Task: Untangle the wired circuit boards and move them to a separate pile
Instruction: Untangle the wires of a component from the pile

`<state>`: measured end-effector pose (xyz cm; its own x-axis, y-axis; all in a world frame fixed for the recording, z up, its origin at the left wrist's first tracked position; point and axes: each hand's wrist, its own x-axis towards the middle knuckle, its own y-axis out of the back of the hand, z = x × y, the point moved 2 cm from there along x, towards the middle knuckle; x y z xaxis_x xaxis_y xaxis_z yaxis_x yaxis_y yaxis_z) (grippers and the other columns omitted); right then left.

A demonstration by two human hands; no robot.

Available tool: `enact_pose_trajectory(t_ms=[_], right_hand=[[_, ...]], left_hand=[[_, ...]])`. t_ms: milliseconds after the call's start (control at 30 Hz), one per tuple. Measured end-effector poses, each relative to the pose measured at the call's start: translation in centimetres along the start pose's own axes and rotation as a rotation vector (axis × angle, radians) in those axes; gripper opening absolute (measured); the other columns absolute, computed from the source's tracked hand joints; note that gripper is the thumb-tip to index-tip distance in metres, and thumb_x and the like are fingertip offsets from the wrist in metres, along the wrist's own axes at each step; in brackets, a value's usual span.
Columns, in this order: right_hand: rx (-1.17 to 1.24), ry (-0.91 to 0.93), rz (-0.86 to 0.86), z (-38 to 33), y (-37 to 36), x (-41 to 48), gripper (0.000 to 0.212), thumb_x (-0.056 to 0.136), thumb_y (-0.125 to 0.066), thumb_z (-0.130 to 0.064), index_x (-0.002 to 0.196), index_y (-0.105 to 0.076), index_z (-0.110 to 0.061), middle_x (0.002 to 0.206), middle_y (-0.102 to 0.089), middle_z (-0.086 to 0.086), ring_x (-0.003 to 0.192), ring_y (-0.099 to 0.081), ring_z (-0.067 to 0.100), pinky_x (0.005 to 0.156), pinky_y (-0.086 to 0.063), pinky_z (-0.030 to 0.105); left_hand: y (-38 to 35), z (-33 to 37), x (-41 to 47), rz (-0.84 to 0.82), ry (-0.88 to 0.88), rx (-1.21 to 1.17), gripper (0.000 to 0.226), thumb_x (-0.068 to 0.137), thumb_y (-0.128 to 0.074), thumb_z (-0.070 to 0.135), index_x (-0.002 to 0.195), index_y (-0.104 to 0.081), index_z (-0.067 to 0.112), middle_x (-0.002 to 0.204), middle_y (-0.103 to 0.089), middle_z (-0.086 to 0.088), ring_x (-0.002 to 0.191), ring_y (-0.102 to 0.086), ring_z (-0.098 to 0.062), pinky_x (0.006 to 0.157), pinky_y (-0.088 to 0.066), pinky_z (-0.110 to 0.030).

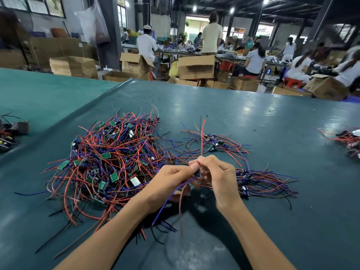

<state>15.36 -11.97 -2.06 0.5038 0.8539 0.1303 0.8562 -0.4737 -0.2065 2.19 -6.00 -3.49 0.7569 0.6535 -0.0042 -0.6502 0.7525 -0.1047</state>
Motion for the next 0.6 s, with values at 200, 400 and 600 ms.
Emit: enact_pose_trajectory(t_ms=[200, 400, 600], right_hand=[[-0.018, -0.033, 0.007, -0.4, -0.3, -0.2, 0.024, 0.094, -0.061, -0.006, 0.080, -0.078, 0.003, 0.083, -0.070, 0.026, 0.060, -0.066, 0.021, 0.053, -0.056, 0.031], [-0.082, -0.080, -0.015, -0.2, -0.3, -0.2, 0.025, 0.096, -0.062, -0.017, 0.083, -0.081, -0.007, 0.057, -0.060, 0.000, 0.044, -0.047, 0.006, 0.043, -0.035, 0.017], [-0.071, -0.110, -0.089, 0.0, -0.5, -0.3, 0.030, 0.086, -0.074, -0.042, 0.074, -0.078, -0.015, 0.065, -0.059, 0.006, 0.044, -0.047, 0.015, 0.038, -0.032, 0.023]], left_hand=[[0.2, -0.1, 0.1, 0.059, -0.099, -0.032, 0.049, 0.089, -0.074, 0.040, 0.077, -0.062, -0.006, 0.064, -0.057, 0.001, 0.051, -0.046, -0.008, 0.052, -0.034, -0.015], [0.5, -0.2, 0.3, 0.088, -0.097, -0.020, 0.050, 0.076, -0.082, 0.052, 0.074, -0.067, 0.005, 0.071, -0.058, -0.010, 0.053, -0.042, -0.012, 0.050, -0.029, -0.018], [1.1, -0.3, 0.7, 0.240, -0.165, -0.162, 0.045, 0.079, -0.081, 0.048, 0.068, -0.064, 0.008, 0.061, -0.037, -0.009, 0.055, -0.027, -0.018, 0.055, -0.021, -0.033]])
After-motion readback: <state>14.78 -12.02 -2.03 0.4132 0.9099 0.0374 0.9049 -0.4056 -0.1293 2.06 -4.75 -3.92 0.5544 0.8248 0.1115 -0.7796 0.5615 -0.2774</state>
